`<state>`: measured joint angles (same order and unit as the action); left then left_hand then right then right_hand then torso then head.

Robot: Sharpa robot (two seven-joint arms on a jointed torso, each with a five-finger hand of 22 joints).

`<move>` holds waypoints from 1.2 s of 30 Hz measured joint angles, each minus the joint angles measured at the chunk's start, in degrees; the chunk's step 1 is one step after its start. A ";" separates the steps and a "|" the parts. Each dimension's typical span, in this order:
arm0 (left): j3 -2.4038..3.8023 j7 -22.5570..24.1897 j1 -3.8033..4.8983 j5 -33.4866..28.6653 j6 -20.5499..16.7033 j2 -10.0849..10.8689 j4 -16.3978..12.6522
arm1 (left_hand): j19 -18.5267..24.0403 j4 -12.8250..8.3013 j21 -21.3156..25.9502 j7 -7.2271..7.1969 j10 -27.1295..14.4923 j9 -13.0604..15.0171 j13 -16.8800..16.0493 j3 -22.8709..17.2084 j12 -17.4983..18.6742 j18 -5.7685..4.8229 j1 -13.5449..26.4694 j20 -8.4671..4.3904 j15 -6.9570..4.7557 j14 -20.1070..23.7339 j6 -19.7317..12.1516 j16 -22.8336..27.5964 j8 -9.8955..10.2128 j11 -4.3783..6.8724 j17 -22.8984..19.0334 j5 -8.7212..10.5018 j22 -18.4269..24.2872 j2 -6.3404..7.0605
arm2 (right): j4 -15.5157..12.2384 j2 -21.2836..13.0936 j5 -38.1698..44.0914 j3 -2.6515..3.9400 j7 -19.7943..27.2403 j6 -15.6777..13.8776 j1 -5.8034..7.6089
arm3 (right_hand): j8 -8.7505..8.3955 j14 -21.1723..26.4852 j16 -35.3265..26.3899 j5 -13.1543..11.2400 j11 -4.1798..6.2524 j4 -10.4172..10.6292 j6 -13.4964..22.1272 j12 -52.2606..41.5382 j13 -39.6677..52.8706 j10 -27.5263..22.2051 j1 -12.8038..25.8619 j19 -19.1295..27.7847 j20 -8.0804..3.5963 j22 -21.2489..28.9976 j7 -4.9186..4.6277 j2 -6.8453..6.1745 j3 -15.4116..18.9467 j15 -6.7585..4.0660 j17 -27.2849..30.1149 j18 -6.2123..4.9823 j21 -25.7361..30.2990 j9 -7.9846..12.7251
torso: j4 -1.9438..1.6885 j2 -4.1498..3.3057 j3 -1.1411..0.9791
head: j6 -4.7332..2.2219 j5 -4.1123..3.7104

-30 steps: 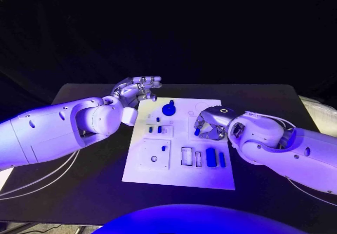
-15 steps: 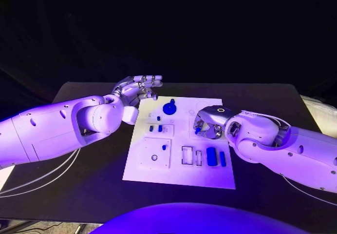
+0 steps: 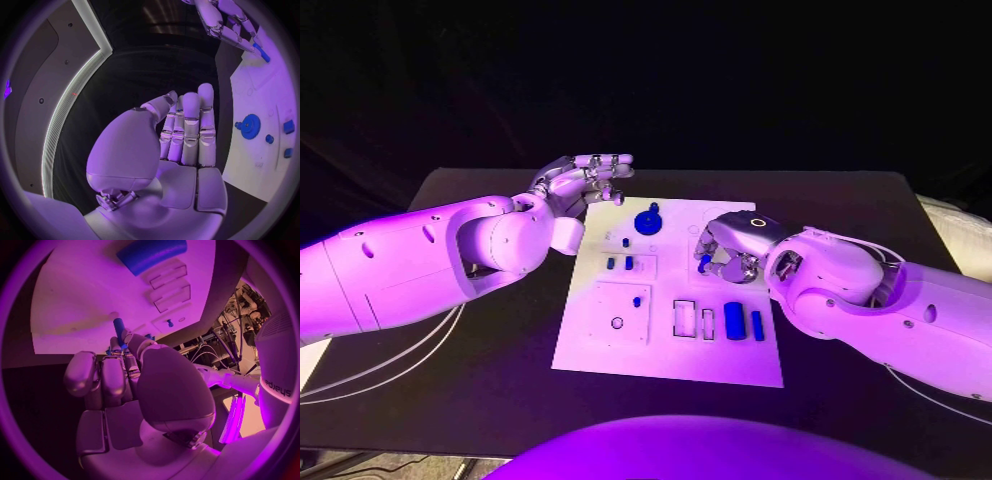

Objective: Assemble the parts on the task board

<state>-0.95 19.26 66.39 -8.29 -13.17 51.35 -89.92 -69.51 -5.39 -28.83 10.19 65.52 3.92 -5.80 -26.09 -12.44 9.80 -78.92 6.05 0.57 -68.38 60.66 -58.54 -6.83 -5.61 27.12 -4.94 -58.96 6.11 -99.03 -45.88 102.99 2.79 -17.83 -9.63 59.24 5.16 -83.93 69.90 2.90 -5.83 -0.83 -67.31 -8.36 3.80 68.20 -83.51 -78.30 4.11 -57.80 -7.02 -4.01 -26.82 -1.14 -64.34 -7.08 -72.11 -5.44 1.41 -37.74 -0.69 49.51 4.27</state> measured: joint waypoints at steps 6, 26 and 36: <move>-0.02 -0.04 -0.01 0.02 0.02 0.01 0.06 | 0.00 -0.01 0.00 0.00 0.00 0.00 -0.07 0.32 -0.22 0.00 0.00 0.00 0.17 0.17 0.00 0.00 0.00 0.00 -0.10 0.00 0.08 0.00 | -4.81 -1.24 -0.45 0.64 0.04 -2.55 0.48 | 0.00 0.00 0.00 0.01 0.00 -0.22 -0.01 0.32 0.00 0.00 0.00 0.00 0.00 -0.12 0.01 0.00 -0.24 0.00 0.00 0.00 0.00 0.07 | 0.05 0.01 0.03 | 0.00 0.16; -0.02 -0.07 -0.01 0.11 0.15 -0.34 0.04 | 0.00 -0.01 0.00 0.00 0.00 0.00 -0.06 0.32 -0.21 0.00 0.00 0.00 0.17 0.17 0.00 0.00 0.00 0.00 -0.09 0.00 0.08 0.00 | -3.01 10.74 -3.89 -0.88 3.32 -4.66 -5.20 | -0.55 0.00 0.22 -0.06 0.00 -0.41 0.21 0.98 0.02 -0.01 -0.07 0.01 0.00 -0.15 -0.18 -0.09 -0.84 0.01 -0.05 0.00 0.00 0.14 | -0.14 -0.09 0.11 | 0.47 1.72; -0.02 -0.07 -0.01 0.14 0.19 -0.40 -0.02 | 0.00 -0.01 0.00 0.00 0.00 0.00 -0.05 0.32 -0.21 0.00 0.00 0.00 0.17 0.17 0.00 0.00 0.00 0.00 -0.09 0.00 0.07 0.00 | 0.59 13.54 -4.17 -1.05 4.86 -4.05 -7.01 | -0.61 0.00 0.22 0.20 0.02 -0.53 0.22 1.46 0.03 -0.03 -0.06 0.01 0.00 -0.15 -0.18 -0.11 -1.19 0.01 -0.11 0.00 0.00 0.21 | -0.02 -0.09 0.07 | 0.49 2.14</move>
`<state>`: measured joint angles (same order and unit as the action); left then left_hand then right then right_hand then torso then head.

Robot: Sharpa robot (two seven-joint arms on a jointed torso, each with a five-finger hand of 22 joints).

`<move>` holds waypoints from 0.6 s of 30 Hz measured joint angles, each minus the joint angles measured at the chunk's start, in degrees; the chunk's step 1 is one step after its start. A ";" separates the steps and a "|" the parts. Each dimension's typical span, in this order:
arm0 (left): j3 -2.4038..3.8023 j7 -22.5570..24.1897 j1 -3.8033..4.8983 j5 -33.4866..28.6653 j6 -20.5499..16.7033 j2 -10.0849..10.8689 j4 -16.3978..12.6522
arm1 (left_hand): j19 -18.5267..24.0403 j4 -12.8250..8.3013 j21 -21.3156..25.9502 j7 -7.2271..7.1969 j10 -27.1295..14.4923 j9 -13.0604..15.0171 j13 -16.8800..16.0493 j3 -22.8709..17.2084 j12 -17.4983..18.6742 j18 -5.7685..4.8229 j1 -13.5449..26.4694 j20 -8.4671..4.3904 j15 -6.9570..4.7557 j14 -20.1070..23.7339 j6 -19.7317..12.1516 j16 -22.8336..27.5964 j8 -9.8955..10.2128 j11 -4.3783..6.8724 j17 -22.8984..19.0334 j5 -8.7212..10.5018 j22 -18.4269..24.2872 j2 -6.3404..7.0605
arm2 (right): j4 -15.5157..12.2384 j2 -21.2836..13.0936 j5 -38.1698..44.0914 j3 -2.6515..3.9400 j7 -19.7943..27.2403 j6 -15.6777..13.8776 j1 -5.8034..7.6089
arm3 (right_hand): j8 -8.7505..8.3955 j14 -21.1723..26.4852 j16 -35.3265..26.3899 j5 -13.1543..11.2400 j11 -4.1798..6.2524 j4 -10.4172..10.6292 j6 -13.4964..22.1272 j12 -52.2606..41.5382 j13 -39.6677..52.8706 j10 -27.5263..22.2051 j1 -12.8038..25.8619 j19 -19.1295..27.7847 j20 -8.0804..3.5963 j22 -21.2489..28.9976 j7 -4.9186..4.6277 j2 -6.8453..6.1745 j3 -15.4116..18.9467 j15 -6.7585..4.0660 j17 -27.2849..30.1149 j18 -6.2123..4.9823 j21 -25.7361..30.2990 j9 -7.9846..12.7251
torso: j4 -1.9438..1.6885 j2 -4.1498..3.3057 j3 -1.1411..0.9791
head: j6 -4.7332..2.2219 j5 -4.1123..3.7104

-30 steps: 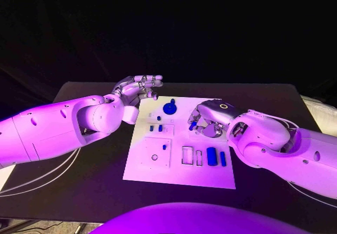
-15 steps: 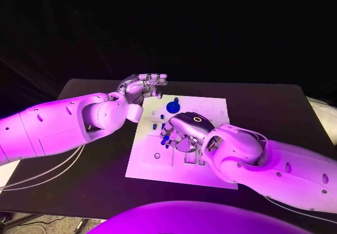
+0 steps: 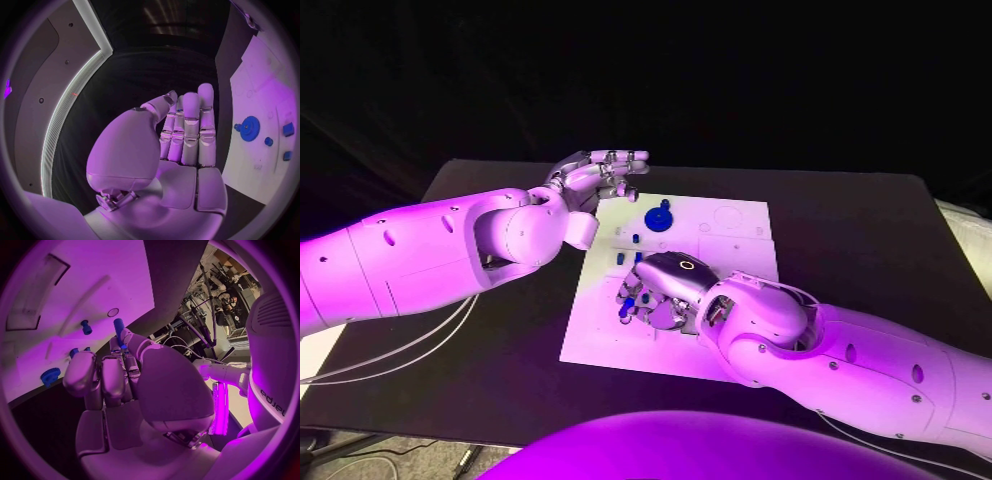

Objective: Assemble the parts on the task board

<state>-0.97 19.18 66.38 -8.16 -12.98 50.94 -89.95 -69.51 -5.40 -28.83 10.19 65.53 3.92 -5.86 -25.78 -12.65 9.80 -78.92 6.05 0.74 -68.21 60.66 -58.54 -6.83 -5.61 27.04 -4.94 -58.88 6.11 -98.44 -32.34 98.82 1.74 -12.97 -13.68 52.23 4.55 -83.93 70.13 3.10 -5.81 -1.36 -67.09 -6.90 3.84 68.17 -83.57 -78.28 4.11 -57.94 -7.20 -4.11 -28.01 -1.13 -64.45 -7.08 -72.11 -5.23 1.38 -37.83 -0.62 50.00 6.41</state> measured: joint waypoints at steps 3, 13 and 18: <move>0.00 0.00 0.00 0.00 0.02 -0.02 -0.01 | 0.00 0.00 0.00 0.00 0.00 0.00 0.00 0.00 0.00 0.00 0.00 0.00 0.00 0.00 0.00 0.00 0.00 0.00 0.00 0.00 0.00 0.00 | 0.83 0.24 0.08 -0.02 0.10 0.44 -0.08 | -0.04 0.00 0.00 0.00 0.01 -0.01 0.17 0.16 0.00 -0.02 0.00 0.00 0.00 0.00 -0.16 0.00 -0.01 0.00 0.00 0.00 0.00 0.02 | -0.01 0.02 -0.04 | 0.00 0.04; 0.00 0.00 0.00 0.01 0.05 -0.02 -0.01 | 0.00 0.00 0.00 0.00 0.00 0.00 0.01 0.00 0.00 0.00 0.00 0.00 0.00 0.00 0.00 0.00 0.00 0.00 0.00 0.00 0.00 0.00 | 1.94 0.98 0.45 -0.15 0.17 1.75 -0.10 | -0.05 0.00 0.00 0.00 0.02 -0.40 0.18 0.35 0.04 -0.02 0.08 0.00 0.00 0.00 -0.16 -0.09 -0.40 0.00 0.01 0.00 0.00 0.02 | 0.02 0.03 -0.07 | 0.00 0.11; 0.00 -0.01 0.00 0.02 0.06 -0.02 -0.03 | 0.00 0.00 0.00 0.00 0.00 0.00 0.01 0.00 0.00 0.00 0.00 0.00 0.00 0.00 0.00 0.00 0.00 0.00 0.01 0.00 0.00 0.00 | 2.21 1.18 0.70 -0.12 0.25 2.29 0.01 | -0.06 0.00 0.00 -0.01 0.02 -0.63 0.19 0.14 0.14 -0.03 0.24 0.00 0.00 0.00 -0.16 -0.25 -0.63 0.00 -0.02 0.00 0.00 0.03 | 0.02 0.03 -0.05 | 0.01 0.09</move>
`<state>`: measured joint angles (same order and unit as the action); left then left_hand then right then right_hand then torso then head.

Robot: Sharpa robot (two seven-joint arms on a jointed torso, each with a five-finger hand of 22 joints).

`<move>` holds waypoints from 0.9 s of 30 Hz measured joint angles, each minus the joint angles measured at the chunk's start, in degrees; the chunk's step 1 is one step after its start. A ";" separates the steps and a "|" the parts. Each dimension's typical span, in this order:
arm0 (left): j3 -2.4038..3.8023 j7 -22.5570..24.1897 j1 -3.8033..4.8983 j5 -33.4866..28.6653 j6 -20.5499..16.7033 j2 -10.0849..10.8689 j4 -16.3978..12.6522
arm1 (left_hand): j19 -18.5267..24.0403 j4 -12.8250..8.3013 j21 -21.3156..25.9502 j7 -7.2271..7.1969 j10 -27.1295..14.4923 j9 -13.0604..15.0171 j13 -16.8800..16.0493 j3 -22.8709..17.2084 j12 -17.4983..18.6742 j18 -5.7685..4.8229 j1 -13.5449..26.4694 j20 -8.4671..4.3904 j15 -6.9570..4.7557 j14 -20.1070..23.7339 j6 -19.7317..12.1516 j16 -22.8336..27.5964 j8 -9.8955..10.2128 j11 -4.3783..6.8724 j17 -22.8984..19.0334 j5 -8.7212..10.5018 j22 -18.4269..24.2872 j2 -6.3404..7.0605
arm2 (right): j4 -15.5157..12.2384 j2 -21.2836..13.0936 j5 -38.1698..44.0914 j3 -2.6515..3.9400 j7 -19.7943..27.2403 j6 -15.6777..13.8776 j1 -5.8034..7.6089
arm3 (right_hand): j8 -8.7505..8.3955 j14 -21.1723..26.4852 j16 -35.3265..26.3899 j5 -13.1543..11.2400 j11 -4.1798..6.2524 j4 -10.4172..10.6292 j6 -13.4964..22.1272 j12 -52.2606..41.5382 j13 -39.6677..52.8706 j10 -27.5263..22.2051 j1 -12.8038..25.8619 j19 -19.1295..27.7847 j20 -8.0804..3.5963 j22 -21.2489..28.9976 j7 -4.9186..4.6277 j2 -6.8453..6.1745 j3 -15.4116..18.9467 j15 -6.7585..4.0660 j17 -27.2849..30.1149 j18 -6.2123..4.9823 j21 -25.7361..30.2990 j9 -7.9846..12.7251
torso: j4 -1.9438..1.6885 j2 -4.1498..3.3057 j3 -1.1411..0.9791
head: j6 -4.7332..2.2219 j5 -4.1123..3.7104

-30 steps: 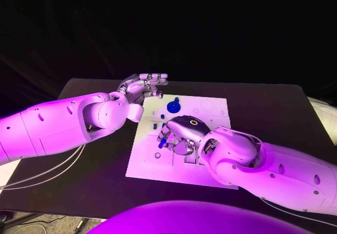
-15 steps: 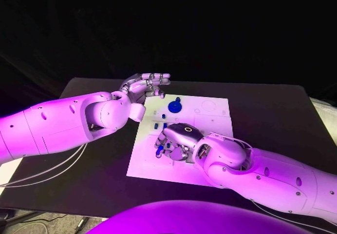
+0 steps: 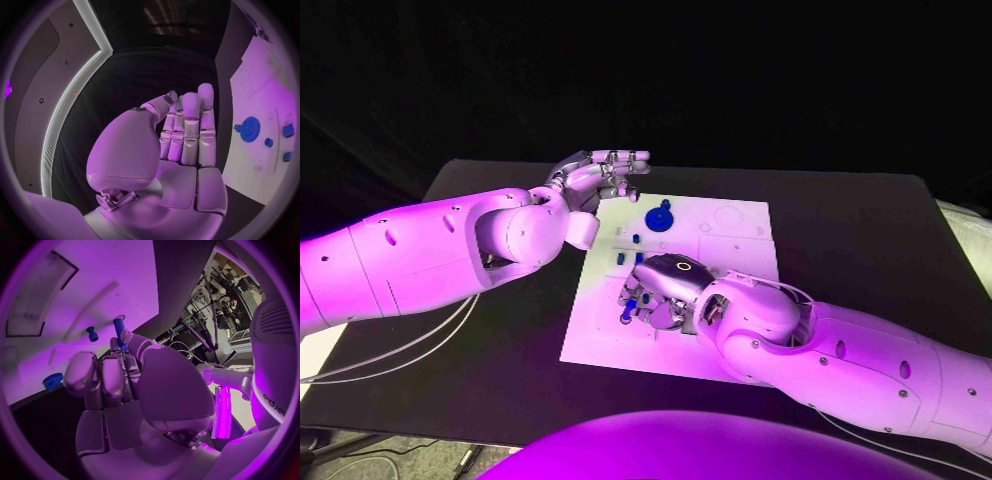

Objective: Assemble the parts on the task board

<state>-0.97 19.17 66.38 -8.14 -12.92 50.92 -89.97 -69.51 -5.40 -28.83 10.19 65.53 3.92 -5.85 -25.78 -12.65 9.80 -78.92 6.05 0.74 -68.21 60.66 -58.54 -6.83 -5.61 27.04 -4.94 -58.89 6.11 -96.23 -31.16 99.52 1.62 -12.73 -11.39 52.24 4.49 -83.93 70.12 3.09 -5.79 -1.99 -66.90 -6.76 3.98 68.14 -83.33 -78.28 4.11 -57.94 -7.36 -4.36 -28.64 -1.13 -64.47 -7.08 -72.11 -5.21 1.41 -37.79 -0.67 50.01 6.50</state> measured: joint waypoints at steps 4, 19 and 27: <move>0.00 0.00 0.00 0.00 0.00 0.02 0.00 | 0.00 0.00 0.00 0.00 0.00 0.00 0.00 0.00 0.00 0.00 0.00 0.00 0.00 0.00 0.00 0.00 0.00 0.00 0.00 0.00 0.00 0.00 | 0.10 0.15 0.18 -0.01 0.06 0.43 0.09 | -0.10 0.00 0.00 -0.01 0.00 -0.01 0.00 0.00 0.30 0.00 0.15 0.00 0.00 0.00 0.00 -0.15 -0.01 0.00 -0.03 0.00 0.00 0.00 | 0.00 0.01 0.02 | 0.00 0.02; 0.01 -0.02 0.01 0.01 0.02 0.03 -0.05 | 0.00 0.00 0.00 0.00 0.00 0.00 0.01 0.00 0.00 0.00 0.00 0.00 0.00 0.00 0.00 0.00 0.00 0.00 0.00 0.00 0.00 0.00 | 0.34 0.92 1.61 -0.58 -0.27 1.99 -0.09 | -0.31 0.00 0.00 -0.15 -0.27 -0.41 -0.23 0.02 0.28 0.27 0.37 0.00 0.00 0.00 -0.23 -0.38 -0.40 0.00 -0.07 0.00 0.00 -0.10 | -0.02 0.02 0.03 | 0.00 0.23; 0.01 -0.04 0.01 0.02 0.02 0.08 -0.08 | 0.00 0.00 0.00 0.00 0.00 0.00 0.01 0.00 0.00 0.00 0.00 0.00 0.00 0.00 0.00 0.00 0.00 0.00 0.00 0.00 -0.01 0.00 | 0.16 0.91 2.64 -0.61 -0.62 2.13 -0.13 | -0.32 0.00 0.00 -0.15 -0.30 -0.41 -0.23 0.17 0.30 0.30 0.61 0.00 0.00 0.01 -0.23 -0.61 -0.40 0.00 -0.07 0.00 0.00 -0.09 | 0.00 0.02 0.03 | 0.00 0.32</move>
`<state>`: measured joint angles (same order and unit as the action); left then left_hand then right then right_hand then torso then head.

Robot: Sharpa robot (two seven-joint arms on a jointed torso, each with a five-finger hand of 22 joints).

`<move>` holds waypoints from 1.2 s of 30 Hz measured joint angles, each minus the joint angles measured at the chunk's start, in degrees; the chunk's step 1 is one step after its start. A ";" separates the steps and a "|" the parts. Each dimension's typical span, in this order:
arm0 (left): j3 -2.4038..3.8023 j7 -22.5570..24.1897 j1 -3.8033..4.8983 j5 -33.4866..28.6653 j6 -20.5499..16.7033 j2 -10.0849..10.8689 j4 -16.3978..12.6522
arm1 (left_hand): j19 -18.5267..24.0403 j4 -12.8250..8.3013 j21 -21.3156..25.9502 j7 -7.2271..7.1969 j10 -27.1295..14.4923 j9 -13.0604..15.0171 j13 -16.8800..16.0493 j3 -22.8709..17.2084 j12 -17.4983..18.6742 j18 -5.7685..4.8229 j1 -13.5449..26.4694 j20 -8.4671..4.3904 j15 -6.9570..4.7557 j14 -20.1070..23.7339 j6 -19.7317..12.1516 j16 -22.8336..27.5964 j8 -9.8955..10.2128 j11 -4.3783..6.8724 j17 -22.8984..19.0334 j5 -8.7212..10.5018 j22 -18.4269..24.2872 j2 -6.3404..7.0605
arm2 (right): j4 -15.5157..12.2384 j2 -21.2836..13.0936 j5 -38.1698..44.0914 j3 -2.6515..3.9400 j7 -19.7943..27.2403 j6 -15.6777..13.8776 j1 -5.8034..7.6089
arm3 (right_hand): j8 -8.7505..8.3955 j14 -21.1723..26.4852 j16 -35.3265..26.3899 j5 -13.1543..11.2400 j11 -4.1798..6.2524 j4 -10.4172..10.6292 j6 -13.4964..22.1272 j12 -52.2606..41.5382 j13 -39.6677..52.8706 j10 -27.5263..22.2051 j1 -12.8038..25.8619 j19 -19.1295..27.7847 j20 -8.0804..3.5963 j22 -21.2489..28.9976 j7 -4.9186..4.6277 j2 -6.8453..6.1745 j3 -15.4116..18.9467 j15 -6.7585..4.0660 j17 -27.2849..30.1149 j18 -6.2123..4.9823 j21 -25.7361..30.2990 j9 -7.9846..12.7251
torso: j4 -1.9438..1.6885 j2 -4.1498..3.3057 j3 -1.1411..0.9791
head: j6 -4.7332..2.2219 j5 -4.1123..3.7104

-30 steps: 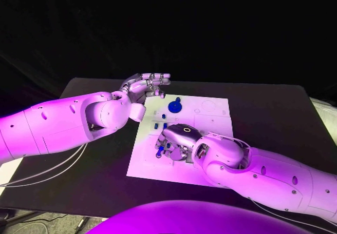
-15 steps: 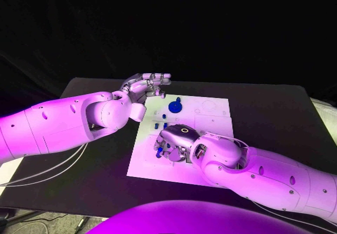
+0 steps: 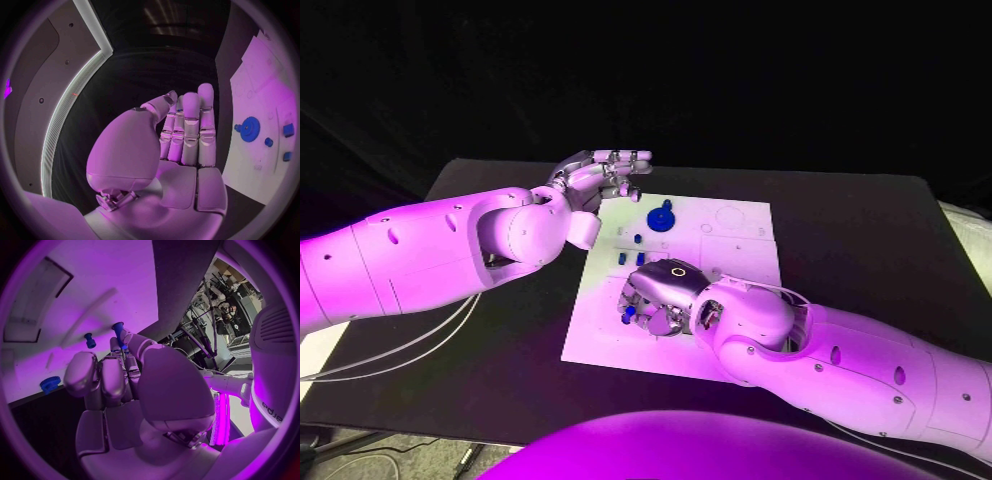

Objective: Assemble the parts on the task board

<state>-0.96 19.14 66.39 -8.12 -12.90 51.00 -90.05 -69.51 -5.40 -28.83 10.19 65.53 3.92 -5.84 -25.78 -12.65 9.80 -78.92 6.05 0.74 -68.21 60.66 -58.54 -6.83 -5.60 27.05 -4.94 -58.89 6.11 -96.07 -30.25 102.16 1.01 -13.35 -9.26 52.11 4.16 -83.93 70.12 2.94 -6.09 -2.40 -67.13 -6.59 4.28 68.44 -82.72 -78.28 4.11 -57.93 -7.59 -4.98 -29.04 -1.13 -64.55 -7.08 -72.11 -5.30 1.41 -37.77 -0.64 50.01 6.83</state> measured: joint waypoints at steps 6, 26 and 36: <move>-0.01 -0.02 -0.01 0.00 0.00 0.00 -0.01 | 0.00 0.00 0.00 0.00 0.00 0.00 0.00 0.00 0.00 0.00 0.00 0.00 0.00 0.00 0.00 0.00 0.00 0.00 0.00 0.00 0.00 0.00 | 0.38 0.16 0.34 -0.29 -0.12 0.23 -0.05 | -0.55 -0.06 -0.74 2.53 0.70 0.89 7.85 2.60 -0.27 -4.96 4.02 1.59 1.54 3.40 -1.72 -2.58 1.33 1.56 1.48 -0.01 1.72 1.39 | 0.02 0.02 0.01 | 0.00 -0.01; -0.01 -0.18 0.00 0.01 0.07 0.04 0.10 | 0.00 0.00 0.00 0.00 0.00 0.00 0.00 0.00 0.00 0.00 0.00 0.00 0.00 0.00 0.00 0.00 0.00 0.00 0.00 0.00 0.00 0.00 | -4.68 -5.64 -0.96 0.82 0.14 -5.69 -0.27 | 0.02 -0.11 -2.87 2.94 0.05 0.51 12.48 -1.78 -0.35 -11.90 3.92 3.24 2.43 9.19 -1.86 -1.13 11.57 2.14 4.80 0.00 5.80 1.23 | 0.19 0.04 -0.10 | 0.00 -0.47; -0.09 -0.33 -0.01 0.02 0.28 0.17 0.19 | 0.00 -0.16 0.34 0.00 -0.22 0.00 -0.07 0.16 -0.33 0.00 0.00 0.00 0.00 0.00 0.00 0.00 -0.22 -0.22 -0.17 0.00 0.14 0.00 | -11.91 -18.93 -8.02 2.47 -2.06 -8.94 3.82 | 0.73 -0.06 1.93 5.25 0.72 3.57 8.56 -7.70 1.45 -0.79 7.78 -0.96 1.75 0.28 -1.40 -1.34 13.63 0.79 -0.61 0.67 -0.02 1.02 | 0.86 0.37 -0.23 | -0.25 -1.95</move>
<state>-1.05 18.81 66.38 -8.10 -12.62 51.17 -89.86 -69.51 -5.56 -28.50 10.19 65.31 3.92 -5.90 -25.62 -12.98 9.80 -78.92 6.05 0.74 -68.21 60.66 -58.54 -7.05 -5.83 26.88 -4.94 -58.76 6.11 -107.99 -49.19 94.14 3.48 -15.41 -18.20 55.93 4.89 -83.99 72.05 8.20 -5.37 1.17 -58.57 -14.29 5.73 67.65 -74.95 -79.24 5.86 -57.65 -8.99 -6.31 -15.41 -0.34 -65.16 -6.41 -72.12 -4.28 2.27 -37.40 -0.87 49.76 4.88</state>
